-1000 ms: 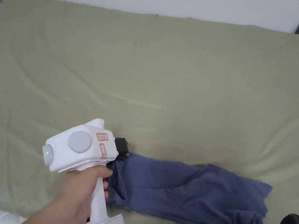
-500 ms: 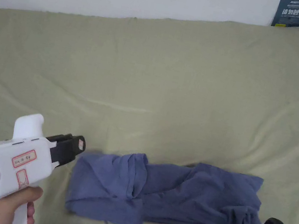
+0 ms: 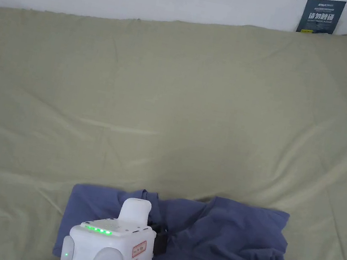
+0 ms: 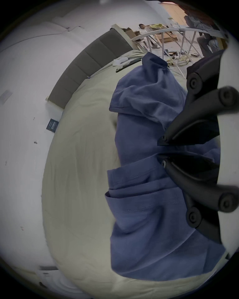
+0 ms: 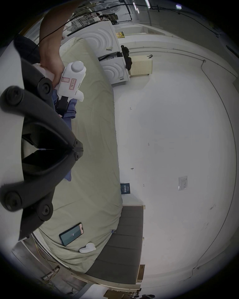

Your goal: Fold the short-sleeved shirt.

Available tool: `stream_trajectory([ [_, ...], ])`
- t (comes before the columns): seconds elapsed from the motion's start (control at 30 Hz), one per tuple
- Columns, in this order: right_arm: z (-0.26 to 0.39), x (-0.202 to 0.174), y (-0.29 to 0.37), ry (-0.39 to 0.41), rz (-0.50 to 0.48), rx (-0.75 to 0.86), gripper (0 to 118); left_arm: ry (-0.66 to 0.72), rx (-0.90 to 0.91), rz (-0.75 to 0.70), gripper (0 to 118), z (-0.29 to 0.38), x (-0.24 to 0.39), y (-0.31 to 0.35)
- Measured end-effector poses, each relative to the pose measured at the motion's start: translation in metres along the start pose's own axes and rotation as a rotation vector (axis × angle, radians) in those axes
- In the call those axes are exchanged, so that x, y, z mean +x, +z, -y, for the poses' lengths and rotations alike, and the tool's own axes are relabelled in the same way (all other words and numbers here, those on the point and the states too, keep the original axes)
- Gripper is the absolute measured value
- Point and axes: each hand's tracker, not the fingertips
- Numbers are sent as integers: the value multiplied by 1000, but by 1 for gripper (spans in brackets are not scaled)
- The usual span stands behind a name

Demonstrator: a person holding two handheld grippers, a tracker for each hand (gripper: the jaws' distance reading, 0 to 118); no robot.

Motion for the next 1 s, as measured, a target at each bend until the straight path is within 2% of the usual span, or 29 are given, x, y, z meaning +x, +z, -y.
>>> stream_trajectory([
  [0.1,-2,-2,-2,7,-3,-6,1,82,41,-4,12,-5,-23,28],
  [0.17,-5,-8,1,20,-15,4,1,-3,158,7,12,-7,-30,70],
  [0.23,-5,-13,4,24,-29,11,1,-47,217,-45,11,-5,-42,110],
  [0.37,3,-28,0,37,-59,-14,1,-28,236,-89,11,4,-69,156],
  [0.47,3,-43,2,41,-97,-23,1,40,291,-36,12,5,-94,170],
  [0.5,1,-50,5,47,-112,-13,1,89,307,13,19,5,-107,174],
  [0.53,-1,-55,8,59,-126,-2,1,147,299,71,43,4,-121,174],
  [0.57,-3,-60,10,71,-135,5,1,211,279,114,79,2,-138,173],
  [0.6,-3,-64,12,81,-141,8,1,268,243,169,108,2,-159,169],
  [0.73,3,-75,9,126,-157,-28,1,639,201,328,111,10,-236,142],
  [0.8,7,-79,5,125,-163,-56,1,770,171,447,111,19,-264,117],
  [0.93,6,-84,-8,102,-151,-103,1,875,-46,584,110,38,-278,68],
  [0.97,5,-84,-11,101,-149,-101,1,822,16,689,110,35,-272,64],
  [1.0,4,-85,-14,102,-147,-101,1,752,41,714,110,27,-266,60],
])
